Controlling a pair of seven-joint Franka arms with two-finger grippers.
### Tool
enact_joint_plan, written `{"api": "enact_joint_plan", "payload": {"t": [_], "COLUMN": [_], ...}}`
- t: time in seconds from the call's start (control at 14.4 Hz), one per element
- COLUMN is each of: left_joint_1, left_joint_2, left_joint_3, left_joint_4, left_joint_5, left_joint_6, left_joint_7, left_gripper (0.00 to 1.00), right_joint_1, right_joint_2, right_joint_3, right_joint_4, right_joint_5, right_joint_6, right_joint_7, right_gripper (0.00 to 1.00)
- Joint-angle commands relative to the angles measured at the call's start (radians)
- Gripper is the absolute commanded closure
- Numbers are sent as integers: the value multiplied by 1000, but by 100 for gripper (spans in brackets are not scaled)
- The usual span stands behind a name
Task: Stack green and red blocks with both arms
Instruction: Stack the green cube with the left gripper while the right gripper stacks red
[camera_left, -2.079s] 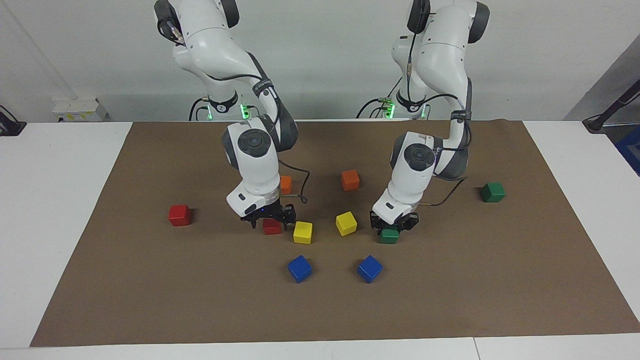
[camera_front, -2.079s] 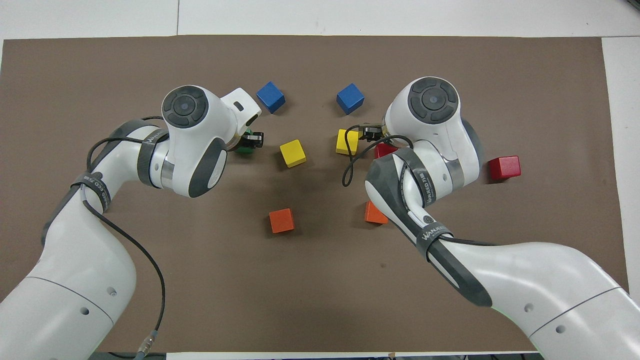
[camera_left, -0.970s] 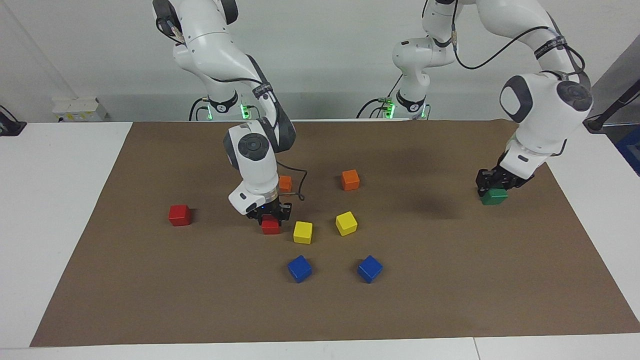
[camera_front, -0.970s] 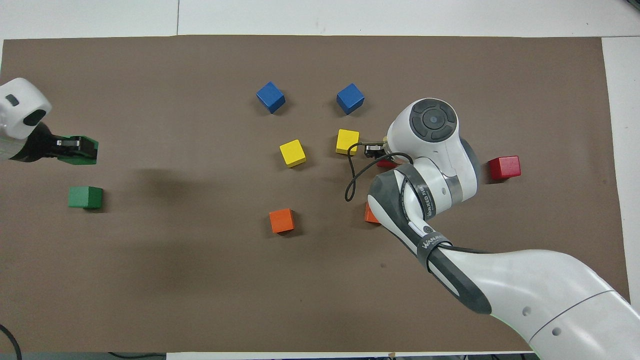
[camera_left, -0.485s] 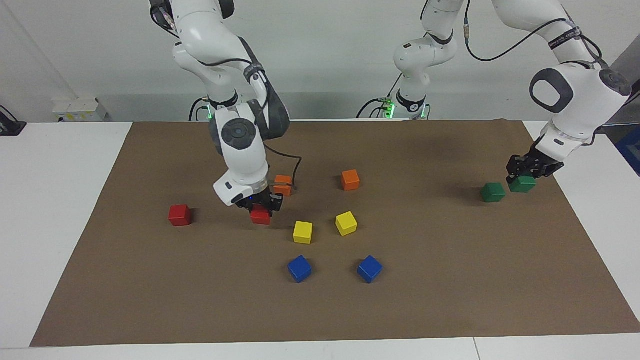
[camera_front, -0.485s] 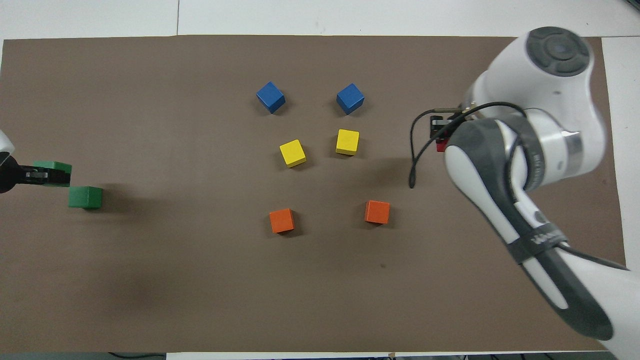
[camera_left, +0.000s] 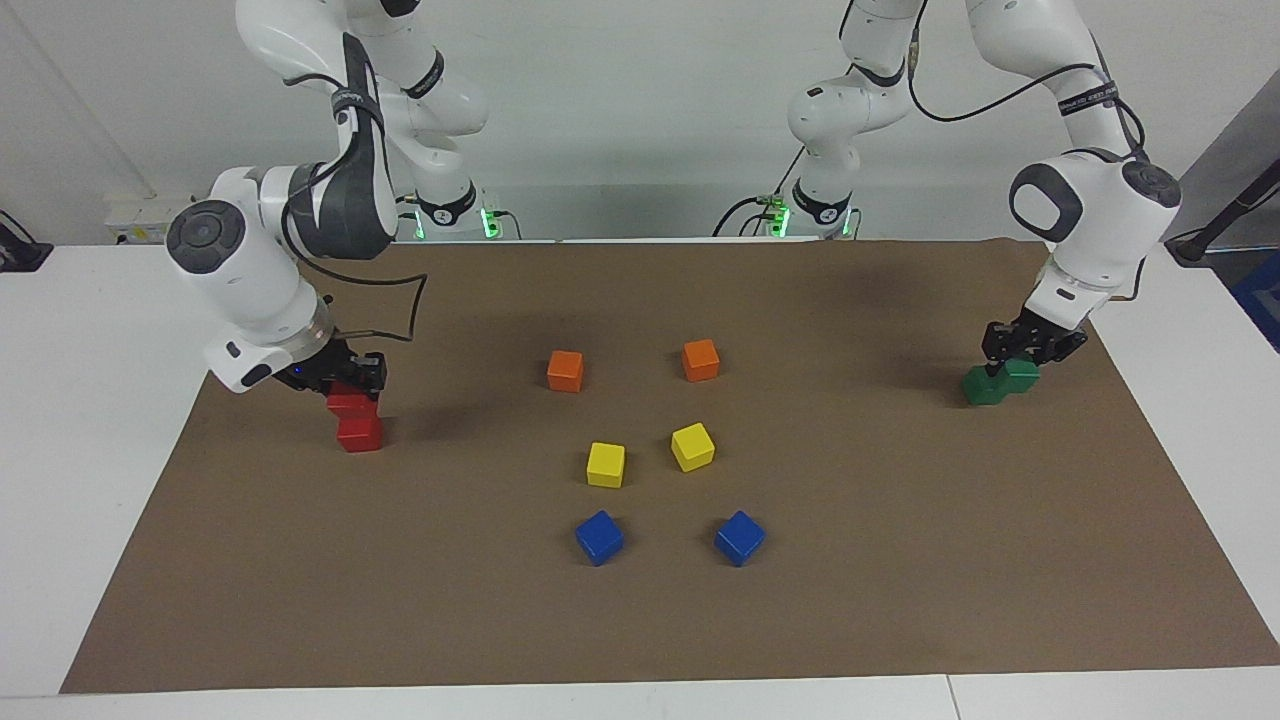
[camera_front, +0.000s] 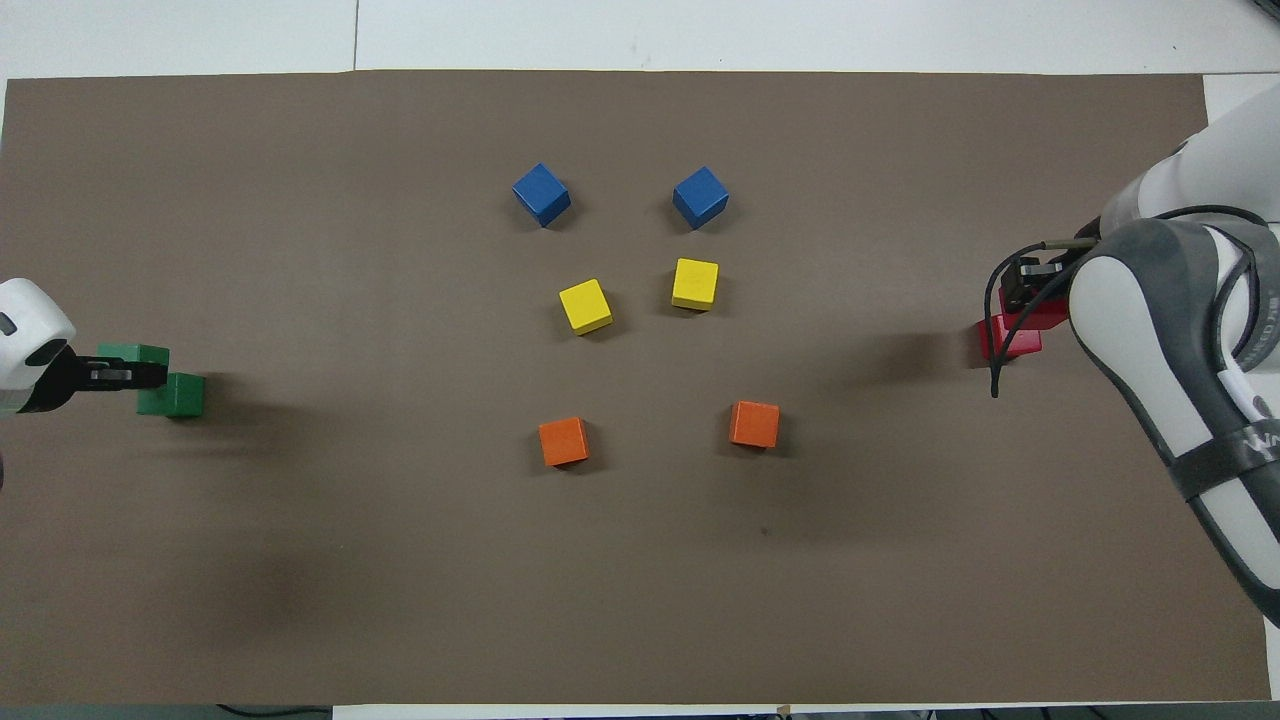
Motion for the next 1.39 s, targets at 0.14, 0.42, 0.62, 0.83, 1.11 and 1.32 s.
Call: {"api": "enact_joint_plan", "payload": {"t": [0.14, 0.42, 0.62, 0.83, 1.11, 1.32], "left_joint_1": [5, 8, 19, 19, 19, 19], "left_joint_2": [-48, -47, -47, -47, -47, -48], "left_joint_3": [1, 1, 3, 1, 3, 4], "left_joint_4": [-79, -108, -108, -108, -108, -115], "left_joint_5": [-21, -21, -21, -21, -21, -21], "left_joint_6": [55, 87, 89, 89, 89, 98], "left_joint_7": [14, 11, 16, 10, 20, 20], "left_gripper": [100, 100, 100, 100, 100, 30], "right_joint_1": [-16, -17, -40, -82, -109, -108], "right_joint_2": [-82, -91, -111, -119, -122, -119], "right_joint_3": [11, 11, 9, 11, 11, 12], "right_joint_4": [-187, -215, -275, -291, -315, -315], "right_joint_5": [-5, -22, -27, -27, -27, -27], "right_joint_6": [196, 202, 257, 268, 305, 314], "right_joint_7": [-31, -87, -126, -159, -168, -145], "right_gripper": [100, 100, 100, 100, 100, 100]}}
